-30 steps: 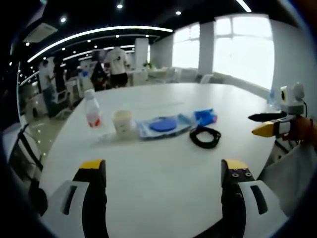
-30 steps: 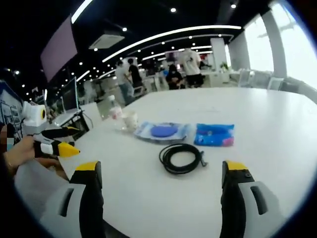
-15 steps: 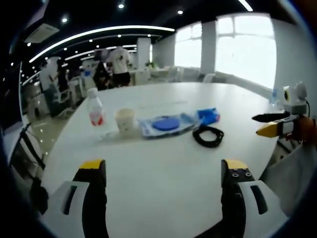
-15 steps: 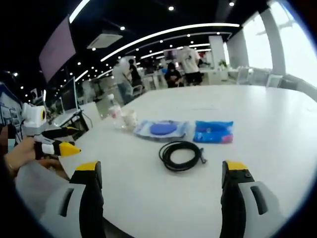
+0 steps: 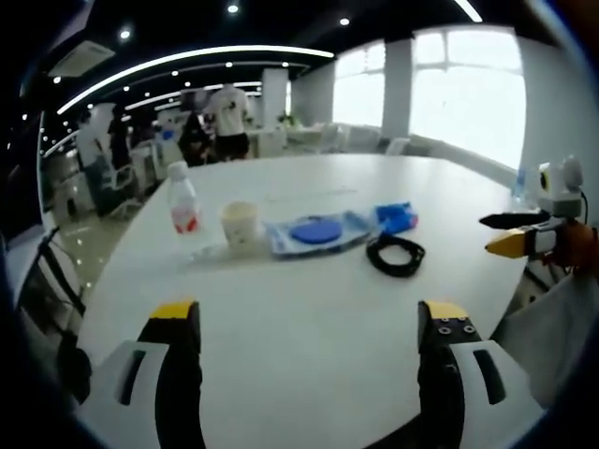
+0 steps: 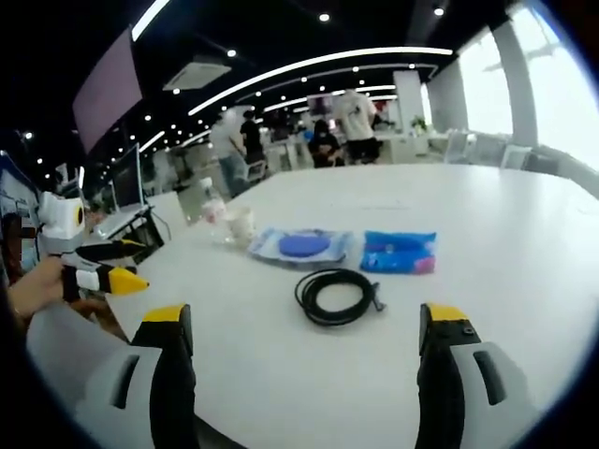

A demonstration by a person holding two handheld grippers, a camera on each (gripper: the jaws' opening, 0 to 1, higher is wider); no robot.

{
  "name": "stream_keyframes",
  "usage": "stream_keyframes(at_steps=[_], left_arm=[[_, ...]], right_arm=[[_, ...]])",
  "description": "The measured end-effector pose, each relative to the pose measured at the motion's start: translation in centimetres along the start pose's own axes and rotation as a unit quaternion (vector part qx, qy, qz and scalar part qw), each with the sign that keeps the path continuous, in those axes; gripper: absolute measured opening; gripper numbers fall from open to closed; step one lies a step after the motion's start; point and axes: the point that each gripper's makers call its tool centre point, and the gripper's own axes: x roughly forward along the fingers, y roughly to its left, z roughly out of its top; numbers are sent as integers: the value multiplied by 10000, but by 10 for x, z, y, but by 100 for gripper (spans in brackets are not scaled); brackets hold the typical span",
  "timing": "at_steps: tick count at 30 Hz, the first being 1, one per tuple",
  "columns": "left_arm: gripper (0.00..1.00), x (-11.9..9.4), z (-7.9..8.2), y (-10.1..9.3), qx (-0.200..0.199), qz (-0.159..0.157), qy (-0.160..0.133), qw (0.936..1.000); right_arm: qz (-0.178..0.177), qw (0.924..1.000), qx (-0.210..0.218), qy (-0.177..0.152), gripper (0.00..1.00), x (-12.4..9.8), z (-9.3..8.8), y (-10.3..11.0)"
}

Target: Arrange the tabletop items into an orderly group along one side of the table until the central work area is clear of visible clutter.

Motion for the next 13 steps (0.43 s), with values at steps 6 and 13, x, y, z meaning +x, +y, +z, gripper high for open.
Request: stream_keyframes(at_steps=[6, 13], left_arm=[[93, 0, -1, 0, 16, 8, 25, 10000], [94, 2, 0, 0, 22, 3, 20, 10000]], right_arm=[[-11, 10000, 33, 6, 99, 0, 0, -1], [-38, 9999, 82, 101, 99, 1, -4, -5]])
